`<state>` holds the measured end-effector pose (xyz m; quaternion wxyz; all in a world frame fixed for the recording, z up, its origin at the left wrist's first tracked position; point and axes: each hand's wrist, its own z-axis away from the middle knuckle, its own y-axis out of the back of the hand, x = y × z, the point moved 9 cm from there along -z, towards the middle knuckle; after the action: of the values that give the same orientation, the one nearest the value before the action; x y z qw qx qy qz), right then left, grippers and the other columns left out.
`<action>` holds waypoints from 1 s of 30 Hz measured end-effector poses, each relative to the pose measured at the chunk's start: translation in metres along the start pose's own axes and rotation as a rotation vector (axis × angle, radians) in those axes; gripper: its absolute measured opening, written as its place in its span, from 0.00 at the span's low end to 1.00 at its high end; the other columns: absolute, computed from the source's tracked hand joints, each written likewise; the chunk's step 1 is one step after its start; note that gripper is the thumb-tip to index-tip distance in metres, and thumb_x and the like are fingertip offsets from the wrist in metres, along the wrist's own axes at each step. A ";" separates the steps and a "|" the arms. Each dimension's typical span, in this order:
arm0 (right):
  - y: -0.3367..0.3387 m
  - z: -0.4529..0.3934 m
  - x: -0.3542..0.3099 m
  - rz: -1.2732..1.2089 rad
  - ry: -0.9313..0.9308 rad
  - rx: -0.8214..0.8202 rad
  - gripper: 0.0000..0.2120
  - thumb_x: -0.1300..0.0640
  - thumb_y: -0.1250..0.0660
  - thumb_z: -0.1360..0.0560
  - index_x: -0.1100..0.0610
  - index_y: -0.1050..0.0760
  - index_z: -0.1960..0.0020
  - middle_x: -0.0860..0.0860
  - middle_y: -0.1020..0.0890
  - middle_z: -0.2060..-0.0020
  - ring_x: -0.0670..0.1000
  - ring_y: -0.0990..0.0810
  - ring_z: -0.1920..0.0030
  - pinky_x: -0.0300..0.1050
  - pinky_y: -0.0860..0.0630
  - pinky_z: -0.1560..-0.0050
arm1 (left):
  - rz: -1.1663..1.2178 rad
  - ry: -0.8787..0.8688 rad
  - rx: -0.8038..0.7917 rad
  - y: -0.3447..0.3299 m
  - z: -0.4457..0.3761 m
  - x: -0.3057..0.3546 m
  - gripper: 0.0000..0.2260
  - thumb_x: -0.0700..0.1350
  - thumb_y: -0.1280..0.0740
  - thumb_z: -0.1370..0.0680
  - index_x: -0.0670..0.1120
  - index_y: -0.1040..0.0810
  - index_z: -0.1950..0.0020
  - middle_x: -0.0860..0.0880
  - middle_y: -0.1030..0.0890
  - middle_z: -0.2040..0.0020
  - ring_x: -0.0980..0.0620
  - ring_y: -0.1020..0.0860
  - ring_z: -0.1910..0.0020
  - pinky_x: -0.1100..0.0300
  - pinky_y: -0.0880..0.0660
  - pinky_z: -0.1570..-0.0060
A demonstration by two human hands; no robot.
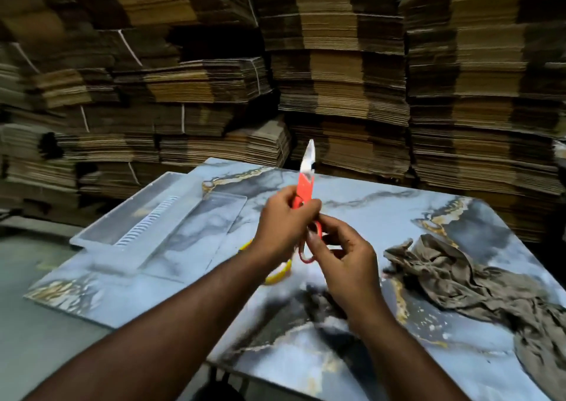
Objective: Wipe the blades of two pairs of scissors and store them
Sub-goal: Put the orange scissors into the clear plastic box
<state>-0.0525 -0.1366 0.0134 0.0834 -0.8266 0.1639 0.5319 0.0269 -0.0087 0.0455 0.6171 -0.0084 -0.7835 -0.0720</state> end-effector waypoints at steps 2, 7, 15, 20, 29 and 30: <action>-0.003 -0.004 0.003 0.002 -0.002 -0.007 0.13 0.59 0.25 0.20 0.47 0.16 0.39 0.43 0.13 0.49 0.44 0.14 0.49 0.48 0.15 0.52 | -0.054 -0.018 0.118 0.044 -0.019 0.008 0.11 0.47 0.25 0.27 0.49 0.22 0.47 0.50 0.16 0.58 0.50 0.18 0.60 0.50 0.20 0.55; 0.028 -0.010 0.044 0.077 -0.118 0.037 0.11 0.58 0.28 0.19 0.42 0.14 0.49 0.43 0.12 0.52 0.47 0.16 0.51 0.65 0.16 0.48 | -0.545 -0.038 0.166 0.179 -0.077 0.024 0.18 0.54 0.25 0.29 0.51 0.15 0.41 0.51 0.12 0.54 0.50 0.14 0.55 0.49 0.17 0.50; 0.034 -0.014 0.067 0.049 -0.199 0.047 0.09 0.61 0.29 0.19 0.49 0.14 0.51 0.45 0.11 0.54 0.47 0.15 0.54 0.52 0.21 0.51 | -1.177 0.227 0.055 0.285 -0.103 -0.026 0.16 0.47 0.21 0.26 0.49 0.14 0.39 0.44 0.12 0.50 0.45 0.16 0.53 0.55 0.24 0.56; 0.030 -0.012 0.068 0.032 -0.210 0.007 0.09 0.64 0.31 0.18 0.52 0.15 0.49 0.47 0.11 0.55 0.45 0.15 0.59 0.42 0.21 0.57 | -1.249 0.246 0.013 0.290 -0.098 -0.065 0.19 0.53 0.22 0.26 0.54 0.15 0.35 0.47 0.12 0.46 0.48 0.16 0.51 0.56 0.21 0.52; 0.038 -0.005 0.066 0.038 -0.221 0.049 0.07 0.62 0.32 0.17 0.53 0.15 0.46 0.51 0.12 0.59 0.47 0.18 0.67 0.37 0.23 0.68 | -1.434 0.214 0.015 0.280 -0.089 -0.083 0.07 0.51 0.30 0.19 0.54 0.12 0.49 0.48 0.14 0.49 0.47 0.17 0.54 0.55 0.22 0.57; 0.038 -0.004 0.066 0.041 -0.228 0.045 0.07 0.62 0.32 0.17 0.54 0.15 0.46 0.51 0.12 0.60 0.47 0.19 0.67 0.37 0.23 0.68 | -1.439 0.216 0.015 0.280 -0.090 -0.085 0.07 0.49 0.31 0.19 0.53 0.12 0.52 0.47 0.15 0.51 0.46 0.18 0.56 0.55 0.22 0.57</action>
<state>-0.0374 -0.1854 -0.0436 0.1090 -0.7550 0.1823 0.6204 0.1626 0.2634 0.0122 0.4911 0.5202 -0.5302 -0.4551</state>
